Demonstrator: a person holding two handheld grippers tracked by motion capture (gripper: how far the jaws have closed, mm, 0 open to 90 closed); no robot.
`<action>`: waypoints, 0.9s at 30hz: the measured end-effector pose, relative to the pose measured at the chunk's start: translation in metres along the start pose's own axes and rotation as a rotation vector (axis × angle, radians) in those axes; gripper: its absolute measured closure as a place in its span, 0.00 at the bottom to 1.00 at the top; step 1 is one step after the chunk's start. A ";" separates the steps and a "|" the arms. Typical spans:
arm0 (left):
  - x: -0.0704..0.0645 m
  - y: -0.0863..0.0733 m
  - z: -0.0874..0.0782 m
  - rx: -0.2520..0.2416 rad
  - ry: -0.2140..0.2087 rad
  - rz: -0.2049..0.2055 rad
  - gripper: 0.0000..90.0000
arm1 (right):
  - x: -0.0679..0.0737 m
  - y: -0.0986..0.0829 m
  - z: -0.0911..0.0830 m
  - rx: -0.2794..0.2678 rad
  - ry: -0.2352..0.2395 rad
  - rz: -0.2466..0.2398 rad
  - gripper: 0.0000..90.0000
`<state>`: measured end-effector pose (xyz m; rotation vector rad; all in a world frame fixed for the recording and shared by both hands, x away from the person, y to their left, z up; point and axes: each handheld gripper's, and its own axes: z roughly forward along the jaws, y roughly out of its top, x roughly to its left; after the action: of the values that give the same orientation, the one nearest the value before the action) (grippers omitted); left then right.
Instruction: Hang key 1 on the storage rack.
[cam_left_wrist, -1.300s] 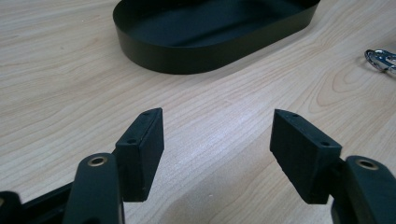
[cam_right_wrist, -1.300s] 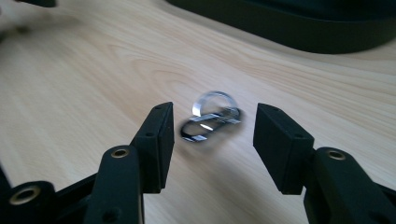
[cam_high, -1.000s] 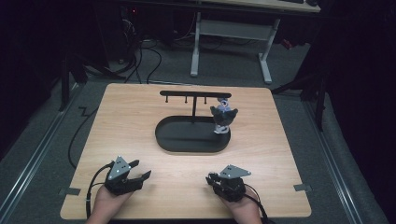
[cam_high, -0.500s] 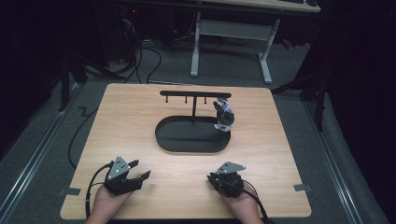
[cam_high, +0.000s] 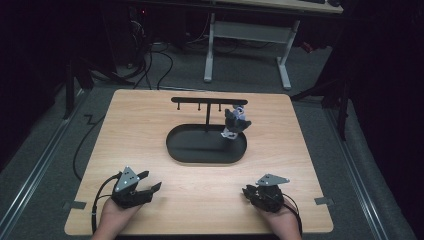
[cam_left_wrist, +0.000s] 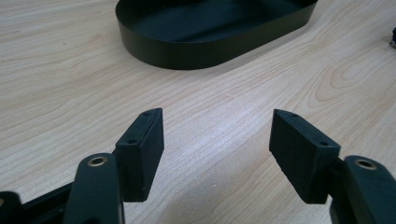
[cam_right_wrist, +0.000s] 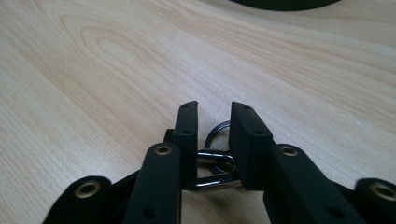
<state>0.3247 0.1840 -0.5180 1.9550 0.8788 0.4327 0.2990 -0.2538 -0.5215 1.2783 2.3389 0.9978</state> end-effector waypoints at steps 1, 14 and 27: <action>0.000 0.000 0.000 0.000 0.000 0.000 0.40 | 0.000 0.000 0.000 0.000 0.000 0.000 0.80; -0.001 0.001 -0.001 -0.003 -0.003 0.008 0.40 | 0.036 0.001 -0.001 0.016 0.027 -0.088 0.81; -0.001 0.002 -0.001 -0.004 -0.004 0.008 0.40 | 0.016 -0.018 -0.019 0.034 -0.030 -0.016 0.81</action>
<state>0.3243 0.1836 -0.5162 1.9553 0.8670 0.4345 0.2683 -0.2550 -0.5193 1.2759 2.3498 0.9313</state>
